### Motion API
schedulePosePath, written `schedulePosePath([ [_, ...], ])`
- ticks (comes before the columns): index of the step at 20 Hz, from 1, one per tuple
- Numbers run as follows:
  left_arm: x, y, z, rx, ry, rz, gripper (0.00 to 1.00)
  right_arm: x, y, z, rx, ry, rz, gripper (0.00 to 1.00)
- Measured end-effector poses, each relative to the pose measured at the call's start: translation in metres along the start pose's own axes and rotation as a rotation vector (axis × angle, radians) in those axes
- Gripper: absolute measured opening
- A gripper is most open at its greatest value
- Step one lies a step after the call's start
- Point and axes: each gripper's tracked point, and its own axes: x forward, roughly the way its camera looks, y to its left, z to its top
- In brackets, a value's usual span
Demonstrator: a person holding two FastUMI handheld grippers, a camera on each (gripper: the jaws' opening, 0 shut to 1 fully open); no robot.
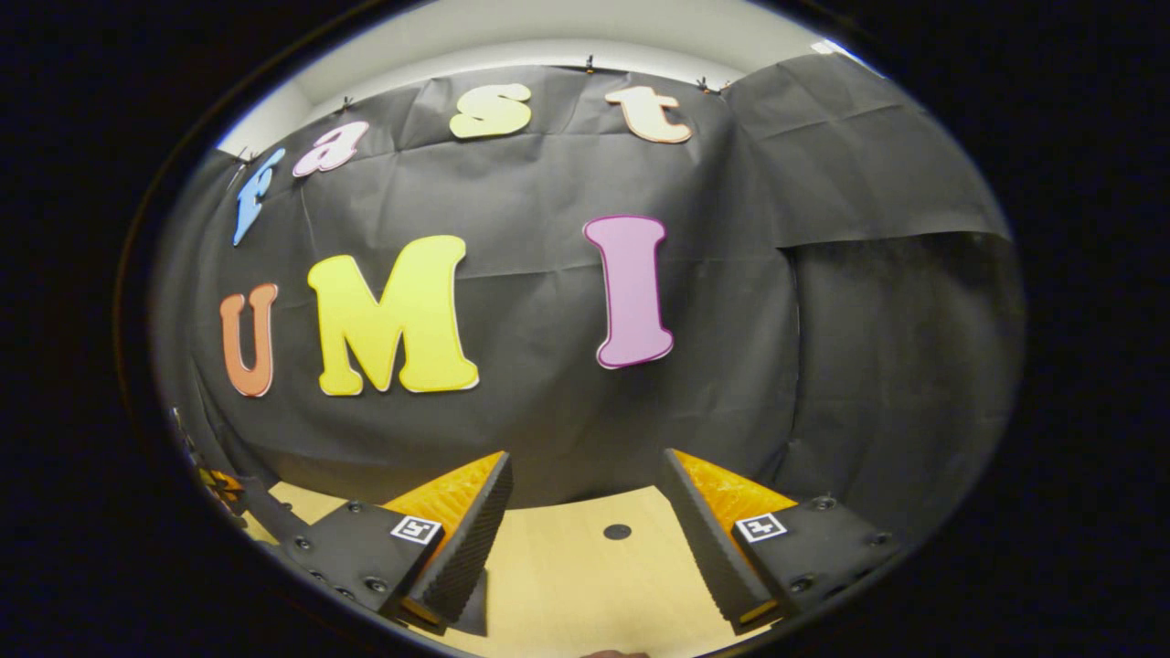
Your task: Grasp the waist and the cuffs of the jeans and fold them to make the two legs overlap; first hold the waist and fold one-third of the jeans toward the cuffs, then hold the cuffs and fold the remaining one-third in the same direction to finish folding.
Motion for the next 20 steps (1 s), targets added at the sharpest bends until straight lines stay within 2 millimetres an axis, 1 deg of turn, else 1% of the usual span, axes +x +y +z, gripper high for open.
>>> schedulePosePath([
  [1,-0.001,-0.016,-0.005,0.021,0.002,-0.021,0.08,-0.001,-0.005,0.001,0.004,0.000,-0.003,1.00],
  [2,-0.003,-0.031,-0.008,0.043,-0.003,-0.040,0.08,-0.002,-0.012,0.002,0.007,-0.002,-0.006,0.98],
  [3,-0.008,-0.044,-0.012,0.063,-0.010,-0.057,0.08,-0.002,-0.018,0.003,0.010,-0.004,-0.007,0.98],
  [4,-0.013,-0.056,-0.015,0.084,-0.018,-0.074,0.08,-0.004,-0.025,0.005,0.009,-0.005,-0.012,1.00],
  [8,-0.026,-0.099,-0.049,0.211,-0.026,-0.110,0.08,-0.007,-0.054,0.010,0.032,-0.006,-0.035,1.00],
  [9,-0.031,-0.110,-0.058,0.242,-0.024,-0.125,0.08,-0.007,-0.061,0.011,0.039,-0.005,-0.041,0.98],
  [10,-0.034,-0.121,-0.067,0.267,-0.022,-0.140,0.08,-0.007,-0.067,0.012,0.045,-0.005,-0.046,1.00],
  [12,-0.040,-0.144,-0.087,0.318,-0.012,-0.170,0.08,-0.008,-0.079,0.017,0.069,-0.010,-0.059,1.00],
  [13,-0.044,-0.154,-0.097,0.352,-0.007,-0.185,0.08,-0.009,-0.083,0.020,0.085,-0.016,-0.062,1.00],
  [14,-0.046,-0.164,-0.106,0.389,-0.006,-0.198,0.08,-0.009,-0.086,0.021,0.091,-0.017,-0.064,0.98],
  [18,-0.057,-0.191,-0.147,0.552,0.005,-0.232,0.08,-0.011,-0.089,0.019,0.083,-0.015,-0.063,0.98],
  [19,-0.055,-0.200,-0.160,0.592,0.011,-0.246,0.08,-0.011,-0.090,0.017,0.084,-0.013,-0.063,1.00],
  [20,-0.054,-0.206,-0.174,0.632,0.021,-0.257,0.08,-0.012,-0.090,0.015,0.085,-0.009,-0.063,0.98],
])
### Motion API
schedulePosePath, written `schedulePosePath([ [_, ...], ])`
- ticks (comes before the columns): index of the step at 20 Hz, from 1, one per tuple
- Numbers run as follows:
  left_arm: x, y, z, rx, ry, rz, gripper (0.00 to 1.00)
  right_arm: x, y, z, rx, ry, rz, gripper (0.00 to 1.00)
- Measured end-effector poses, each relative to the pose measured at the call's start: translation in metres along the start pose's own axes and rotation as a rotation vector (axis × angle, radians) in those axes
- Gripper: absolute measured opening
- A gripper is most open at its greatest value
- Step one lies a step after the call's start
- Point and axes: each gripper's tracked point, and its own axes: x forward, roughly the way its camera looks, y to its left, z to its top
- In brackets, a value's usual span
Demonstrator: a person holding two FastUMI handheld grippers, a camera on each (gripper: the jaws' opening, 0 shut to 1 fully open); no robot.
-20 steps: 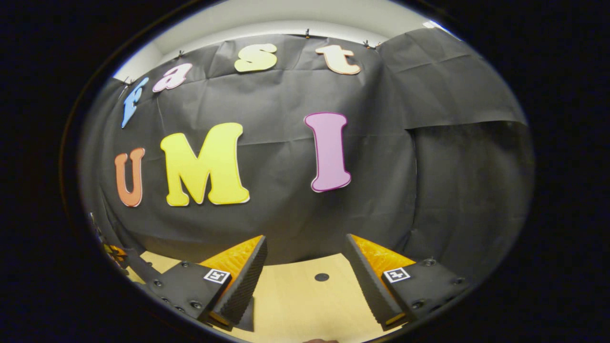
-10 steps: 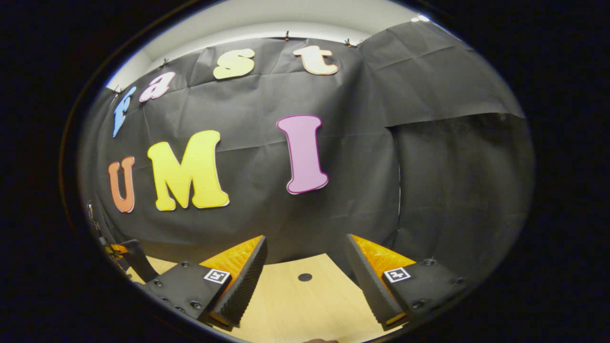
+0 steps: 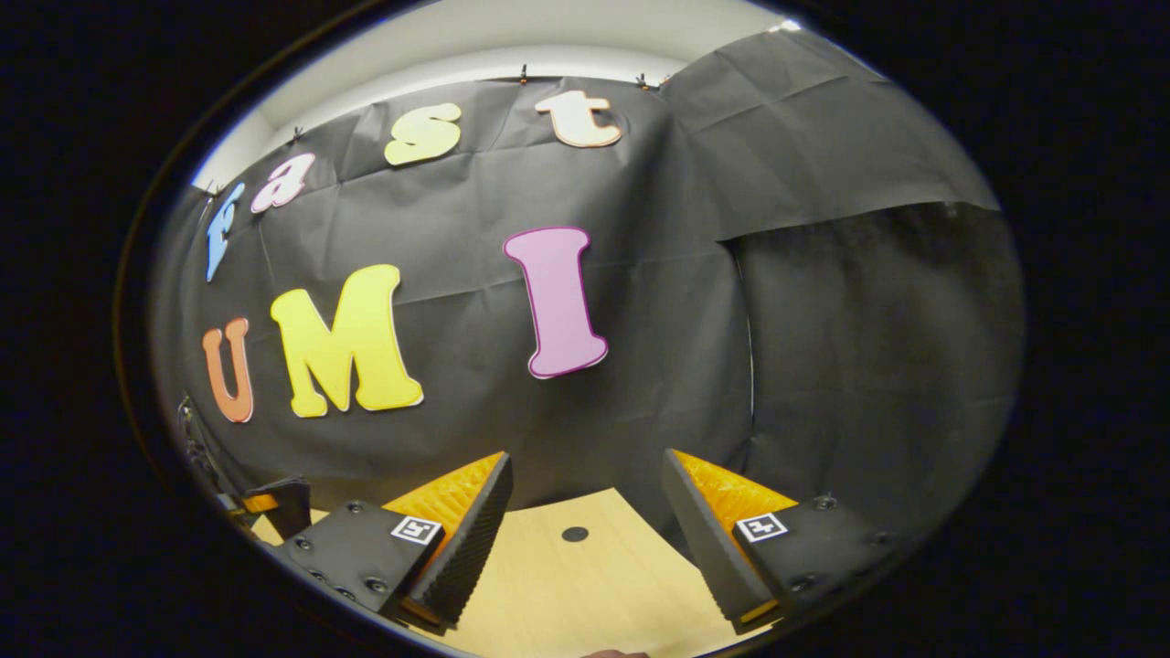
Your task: Grasp the waist and the cuffs of the jeans and fold them to make the two legs overlap; first hold the waist and fold one-third of the jeans toward the cuffs, then hold the cuffs and fold the remaining one-third in the same direction to finish folding.
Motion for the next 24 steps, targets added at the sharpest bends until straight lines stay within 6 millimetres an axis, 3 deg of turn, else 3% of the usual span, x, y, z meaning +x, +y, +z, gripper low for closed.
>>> schedulePosePath([
  [4,-0.005,-0.040,-0.038,0.165,0.024,-0.028,0.08,-0.006,-0.005,0.001,0.015,-0.001,-0.012,1.00],
  [7,-0.002,-0.058,-0.076,0.306,0.058,-0.041,0.08,-0.012,-0.010,0.001,0.011,-0.001,-0.029,1.00],
  [10,-0.001,-0.066,-0.124,0.456,0.110,-0.069,0.08,-0.021,-0.019,0.009,0.014,-0.020,-0.052,0.98],
  [14,-0.008,-0.058,-0.175,0.652,0.177,-0.081,0.08,-0.033,-0.030,0.014,0.010,-0.033,-0.081,1.00],
  [18,-0.002,-0.044,-0.183,0.790,0.180,-0.078,0.09,-0.044,-0.045,0.015,0.009,-0.039,-0.114,1.00],
  [21,-0.002,-0.047,-0.194,0.879,0.190,-0.112,0.13,-0.047,-0.049,0.012,0.030,-0.030,-0.122,1.00],
  [22,-0.008,-0.054,-0.200,0.890,0.208,-0.147,0.08,-0.047,-0.049,0.010,0.028,-0.030,-0.122,1.00],
  [24,-0.009,-0.066,-0.192,0.917,0.160,-0.171,0.68,-0.049,-0.046,0.008,0.018,-0.030,-0.120,0.98],
])
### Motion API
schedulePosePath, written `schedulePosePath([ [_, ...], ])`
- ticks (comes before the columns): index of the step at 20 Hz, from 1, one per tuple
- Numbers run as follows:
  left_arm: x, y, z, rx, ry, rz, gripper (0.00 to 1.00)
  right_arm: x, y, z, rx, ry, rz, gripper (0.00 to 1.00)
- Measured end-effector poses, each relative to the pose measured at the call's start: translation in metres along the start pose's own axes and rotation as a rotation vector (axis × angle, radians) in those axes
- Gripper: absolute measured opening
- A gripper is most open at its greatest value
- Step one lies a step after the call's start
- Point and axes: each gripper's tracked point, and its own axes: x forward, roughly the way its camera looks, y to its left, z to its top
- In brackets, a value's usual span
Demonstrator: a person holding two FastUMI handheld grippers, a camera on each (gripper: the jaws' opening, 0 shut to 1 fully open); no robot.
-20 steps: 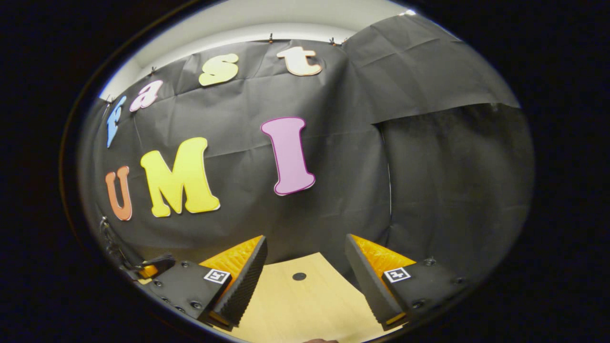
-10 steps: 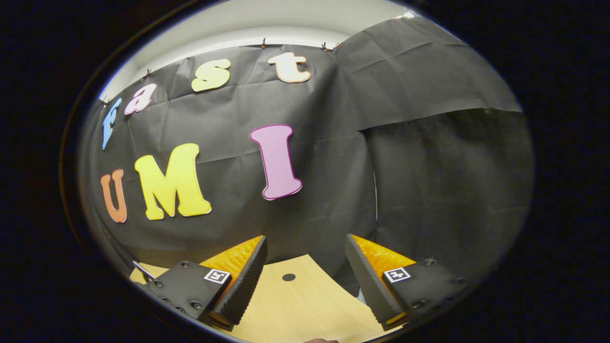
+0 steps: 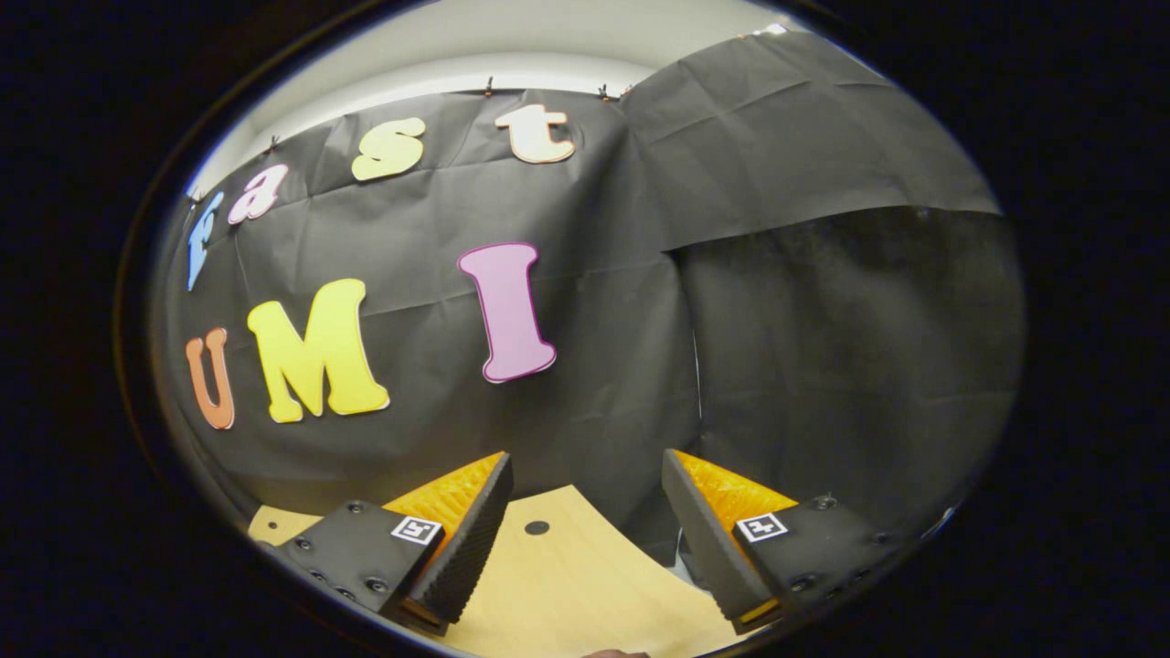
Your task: Grasp the waist and the cuffs of the jeans and fold them to make the two legs overlap; first hold the waist and fold one-third of the jeans toward the cuffs, then hold the cuffs and fold the remaining one-third in the same direction to finish folding.
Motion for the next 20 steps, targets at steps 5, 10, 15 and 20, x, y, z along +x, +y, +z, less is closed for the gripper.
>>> schedulePosePath([
  [5,-0.030,-0.020,0.040,-0.067,-0.101,-0.069,0.99,0.001,0.016,-0.022,-0.018,0.018,0.021,0.98],
  [10,-0.075,0.039,0.074,-0.188,-0.202,0.005,0.99,0.011,0.068,-0.043,-0.019,0.037,0.106,1.00],
  [15,-0.114,0.131,0.094,-0.318,-0.281,0.134,0.99,0.017,0.153,-0.060,-0.021,0.054,0.249,1.00],
  [20,-0.159,0.211,0.107,-0.424,-0.359,0.232,0.99,0.004,0.240,-0.075,-0.073,0.052,0.394,0.98],
])
